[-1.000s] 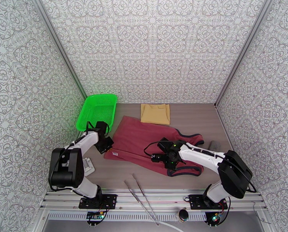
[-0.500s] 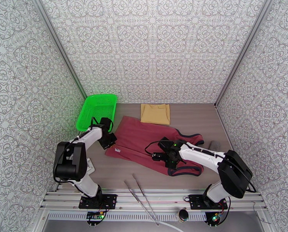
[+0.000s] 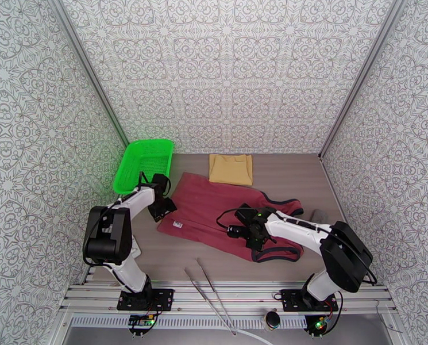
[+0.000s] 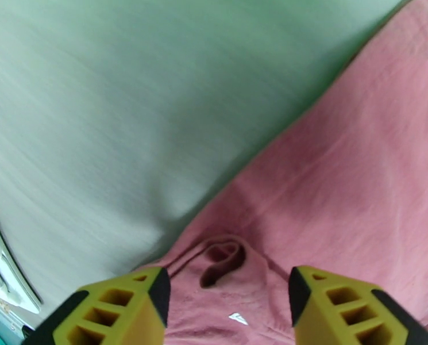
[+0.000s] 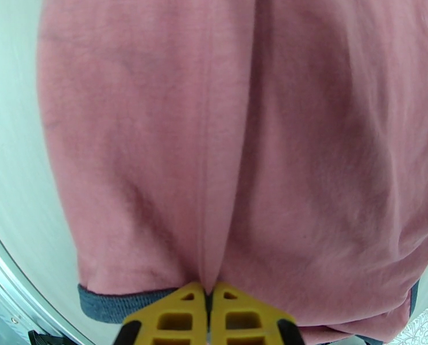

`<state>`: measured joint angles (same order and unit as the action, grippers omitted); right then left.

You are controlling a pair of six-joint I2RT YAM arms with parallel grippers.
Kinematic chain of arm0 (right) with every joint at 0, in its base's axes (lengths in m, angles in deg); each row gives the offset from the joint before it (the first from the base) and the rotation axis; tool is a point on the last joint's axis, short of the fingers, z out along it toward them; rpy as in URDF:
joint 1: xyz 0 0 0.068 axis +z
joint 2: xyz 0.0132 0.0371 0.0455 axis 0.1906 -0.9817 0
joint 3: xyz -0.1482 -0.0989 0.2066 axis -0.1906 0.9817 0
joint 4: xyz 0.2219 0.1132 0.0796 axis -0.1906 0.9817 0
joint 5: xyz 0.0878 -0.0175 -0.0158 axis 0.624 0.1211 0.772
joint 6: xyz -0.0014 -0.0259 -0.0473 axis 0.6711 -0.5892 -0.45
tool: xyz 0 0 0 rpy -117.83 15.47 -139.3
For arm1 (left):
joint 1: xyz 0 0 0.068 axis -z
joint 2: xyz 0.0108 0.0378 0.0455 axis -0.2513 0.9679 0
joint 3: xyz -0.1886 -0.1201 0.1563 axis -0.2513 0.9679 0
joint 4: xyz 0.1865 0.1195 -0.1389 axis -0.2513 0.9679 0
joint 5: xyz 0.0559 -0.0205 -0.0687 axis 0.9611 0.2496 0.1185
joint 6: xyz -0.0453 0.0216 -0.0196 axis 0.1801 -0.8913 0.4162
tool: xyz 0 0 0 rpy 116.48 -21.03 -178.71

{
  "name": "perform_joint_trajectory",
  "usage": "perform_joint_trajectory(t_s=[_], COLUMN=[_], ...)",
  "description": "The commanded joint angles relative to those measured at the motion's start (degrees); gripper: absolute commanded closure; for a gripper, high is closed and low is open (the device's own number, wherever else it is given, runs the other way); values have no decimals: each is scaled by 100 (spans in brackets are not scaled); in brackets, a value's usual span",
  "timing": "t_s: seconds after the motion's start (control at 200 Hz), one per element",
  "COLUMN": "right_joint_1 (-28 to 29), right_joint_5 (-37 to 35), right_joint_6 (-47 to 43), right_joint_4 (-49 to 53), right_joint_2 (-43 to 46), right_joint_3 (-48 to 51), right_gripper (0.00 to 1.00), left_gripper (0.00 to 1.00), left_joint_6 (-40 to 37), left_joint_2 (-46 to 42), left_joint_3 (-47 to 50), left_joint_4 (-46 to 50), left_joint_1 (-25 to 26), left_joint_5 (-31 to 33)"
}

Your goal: Fold and stack the mixed laundry pile

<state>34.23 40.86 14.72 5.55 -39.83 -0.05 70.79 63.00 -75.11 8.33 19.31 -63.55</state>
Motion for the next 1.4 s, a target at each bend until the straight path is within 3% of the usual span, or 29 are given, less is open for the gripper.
perform_joint_trajectory(t_s=[0.0,0.085,0.335,0.455,0.635,0.715,0.82,0.93,1.125,1.21,1.395], right_joint_1=[-57,-69,-160,-276,-364,-364,-364,-364,-503,-599,-639], right_joint_5=[-294,-488,-980,-1202,-1406,-1428,-1408,-1359,-667,-290,-131], right_joint_6=[127,165,425,669,1167,1423,1984,3169,4841,5327,6912], right_joint_4=[-48,-135,-348,-362,-384,-276,162,954,1466,1104,177], right_joint_2=[-147,-222,-239,-78,170,215,295,293,-96,-114,713], right_joint_3=[61,63,50,21,2,-75,-321,-711,-1131,-1080,-106], right_gripper=[100,99,65,57,57,58,63,66,69,72,69], left_gripper=[38,37,28,28,35,47,70,86,90,91,91], left_joint_6=[-58,-81,-193,-274,-305,-278,-227,-127,-11,-4,93], left_joint_2=[-216,-295,-791,-1221,-1766,-1933,-2020,-1906,-1257,-1000,-939], left_joint_3=[-112,-71,-26,-26,239,451,727,1049,1282,1279,1633], left_joint_4=[150,152,343,607,868,810,712,475,-68,-135,-375], left_joint_1=[48,45,84,138,210,219,266,314,333,343,377], left_joint_5=[271,331,540,696,691,554,424,313,303,393,367])
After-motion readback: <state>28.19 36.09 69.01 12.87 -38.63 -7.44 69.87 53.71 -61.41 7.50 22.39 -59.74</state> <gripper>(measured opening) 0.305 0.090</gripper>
